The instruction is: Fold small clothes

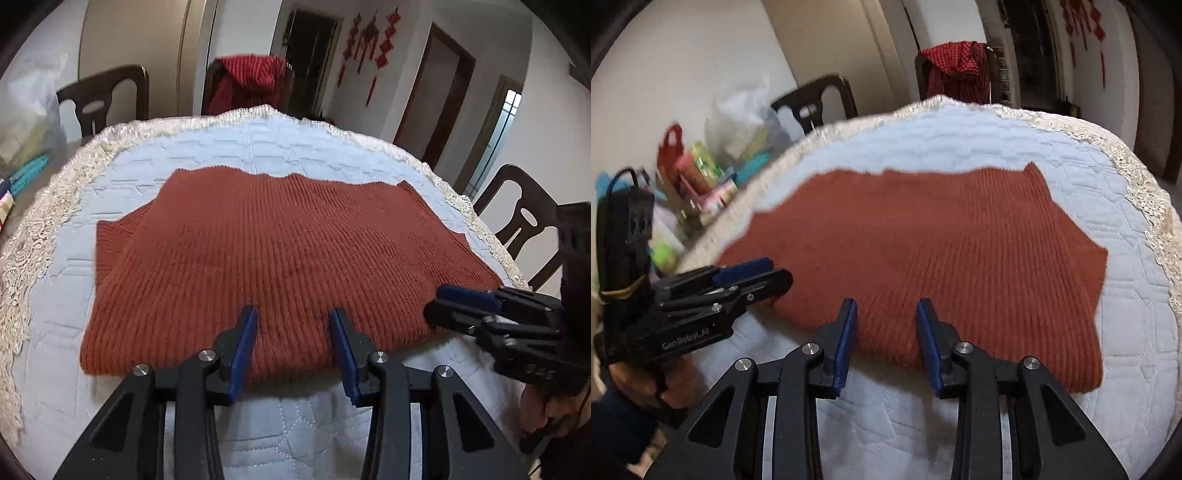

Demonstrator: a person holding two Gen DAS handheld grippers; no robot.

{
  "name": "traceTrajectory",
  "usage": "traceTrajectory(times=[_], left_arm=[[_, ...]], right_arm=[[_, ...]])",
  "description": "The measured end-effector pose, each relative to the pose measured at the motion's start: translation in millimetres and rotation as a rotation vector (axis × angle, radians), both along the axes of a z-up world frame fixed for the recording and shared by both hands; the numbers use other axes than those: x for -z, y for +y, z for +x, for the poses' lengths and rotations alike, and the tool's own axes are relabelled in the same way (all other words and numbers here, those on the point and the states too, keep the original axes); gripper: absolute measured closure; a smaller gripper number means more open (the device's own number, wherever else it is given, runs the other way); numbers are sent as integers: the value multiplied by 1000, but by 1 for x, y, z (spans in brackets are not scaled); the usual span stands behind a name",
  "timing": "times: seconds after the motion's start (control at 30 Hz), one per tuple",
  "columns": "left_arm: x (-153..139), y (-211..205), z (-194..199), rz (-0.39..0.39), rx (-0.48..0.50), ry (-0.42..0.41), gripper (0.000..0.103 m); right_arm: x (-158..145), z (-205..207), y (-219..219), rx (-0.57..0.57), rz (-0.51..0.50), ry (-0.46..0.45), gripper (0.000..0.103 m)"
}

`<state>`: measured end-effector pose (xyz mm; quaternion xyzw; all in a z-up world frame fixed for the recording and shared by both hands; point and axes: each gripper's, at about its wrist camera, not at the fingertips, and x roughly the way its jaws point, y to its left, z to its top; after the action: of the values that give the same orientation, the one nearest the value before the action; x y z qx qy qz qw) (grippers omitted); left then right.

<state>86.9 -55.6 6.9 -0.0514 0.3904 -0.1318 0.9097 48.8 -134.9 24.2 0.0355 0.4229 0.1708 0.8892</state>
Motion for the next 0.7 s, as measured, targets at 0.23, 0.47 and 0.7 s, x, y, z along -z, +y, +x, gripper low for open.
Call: traceTrajectory(times=[0.23,0.47,0.7], left_arm=[[-12,-4,-16,-38,15,2,59],[1,-31,-8,23,38,42,59],[-7,-13,-16,12,19,19,59]], right_arm=[[-3,-13,-2,8,-37,-29,76],[7,-9,17,-10,-67,-9,76],[-2,-19,-11,70,-64,-33,76]])
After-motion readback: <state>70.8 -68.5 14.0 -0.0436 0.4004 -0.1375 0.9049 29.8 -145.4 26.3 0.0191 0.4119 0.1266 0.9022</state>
